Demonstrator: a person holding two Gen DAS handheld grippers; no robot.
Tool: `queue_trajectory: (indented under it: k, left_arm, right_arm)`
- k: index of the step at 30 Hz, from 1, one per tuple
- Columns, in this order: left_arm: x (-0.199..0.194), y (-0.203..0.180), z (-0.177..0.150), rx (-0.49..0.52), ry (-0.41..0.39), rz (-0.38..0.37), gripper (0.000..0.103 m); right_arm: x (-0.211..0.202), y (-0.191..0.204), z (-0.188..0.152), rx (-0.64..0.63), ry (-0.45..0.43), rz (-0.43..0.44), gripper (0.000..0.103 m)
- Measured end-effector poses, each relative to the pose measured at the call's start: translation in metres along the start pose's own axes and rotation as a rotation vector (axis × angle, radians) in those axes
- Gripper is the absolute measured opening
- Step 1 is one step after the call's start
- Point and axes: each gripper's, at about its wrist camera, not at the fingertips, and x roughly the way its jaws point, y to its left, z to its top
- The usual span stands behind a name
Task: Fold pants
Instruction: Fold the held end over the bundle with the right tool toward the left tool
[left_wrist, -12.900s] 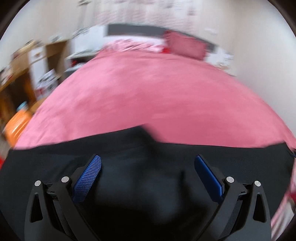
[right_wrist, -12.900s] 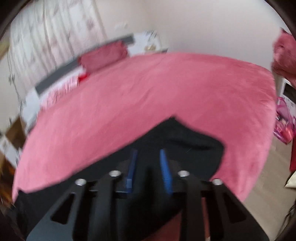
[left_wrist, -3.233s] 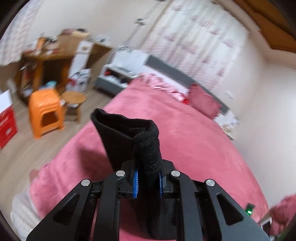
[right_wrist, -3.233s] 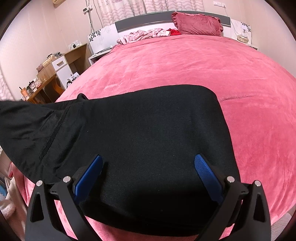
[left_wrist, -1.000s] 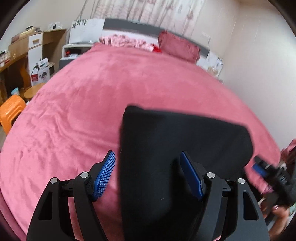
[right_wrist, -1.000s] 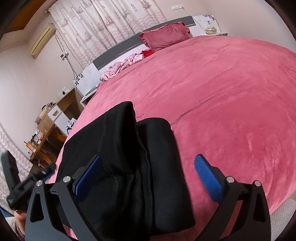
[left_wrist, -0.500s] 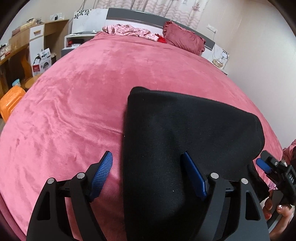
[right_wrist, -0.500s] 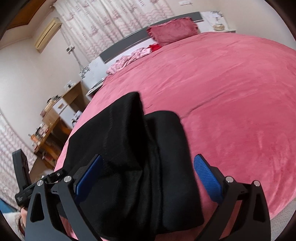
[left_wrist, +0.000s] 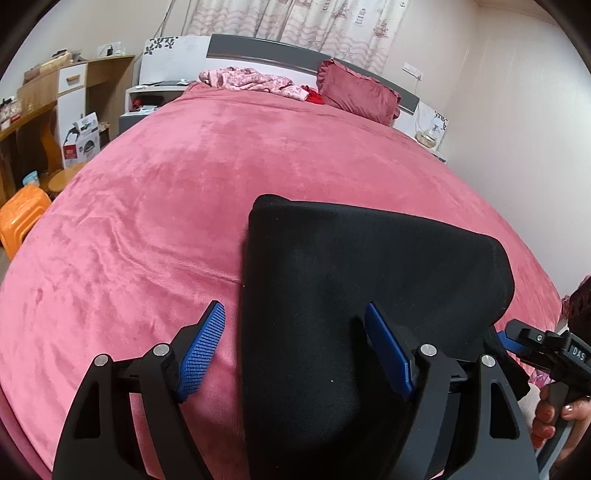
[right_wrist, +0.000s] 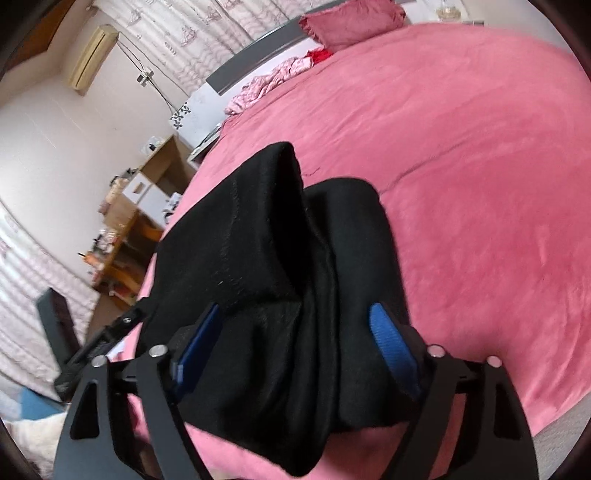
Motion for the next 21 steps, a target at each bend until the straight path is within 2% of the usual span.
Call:
queue_trajectory:
  k: [4,6,7,8,9,10,13,17,19,21]
  left_arm:
    - [-0.003,0.006,0.003,-0.023,-0.025,0.022,0.077]
    - [0.0,0.008,0.003,-0.037,-0.012,0.023,0.077]
    - [0.004,0.009,0.002,-0.044,0.007,0.026,0.077]
    - [0.007,0.01,0.001,-0.048,0.02,0.028,0.077]
    - [0.009,0.011,0.0,-0.051,0.03,0.025,0.077]
    - [0.01,0.01,-0.001,-0.054,0.036,0.019,0.077]
    - [0.005,0.006,0.002,-0.044,0.029,0.023,0.077]
    - [-0.007,-0.006,0.011,-0.042,-0.02,-0.022,0.078]
    - [-0.002,-0.016,0.01,-0.001,-0.005,-0.026,0.081]
    - [0.006,-0.024,0.006,0.035,0.021,-0.017,0.081]
  right_arm:
    - [0.005,0.002,-0.005,-0.021,0.097,0.009,0.069]
    - [0.006,0.006,-0.005,-0.045,0.102,-0.006,0.063]
    - [0.008,0.01,-0.006,-0.057,0.111,-0.022,0.051]
    - [0.01,0.012,-0.007,-0.064,0.123,-0.023,0.032]
    - [0.014,0.015,-0.007,-0.063,0.144,-0.004,0.02]
    - [0.019,0.017,-0.008,-0.052,0.16,0.016,0.015]
    - [0.005,0.035,0.004,-0.114,0.095,0.023,0.012]
    - [-0.041,0.05,0.029,-0.184,-0.04,0.031,0.012]
    - [-0.05,0.044,0.03,-0.188,-0.049,0.013,0.011]
    - [-0.044,0.029,0.024,-0.16,-0.022,-0.017,0.011]
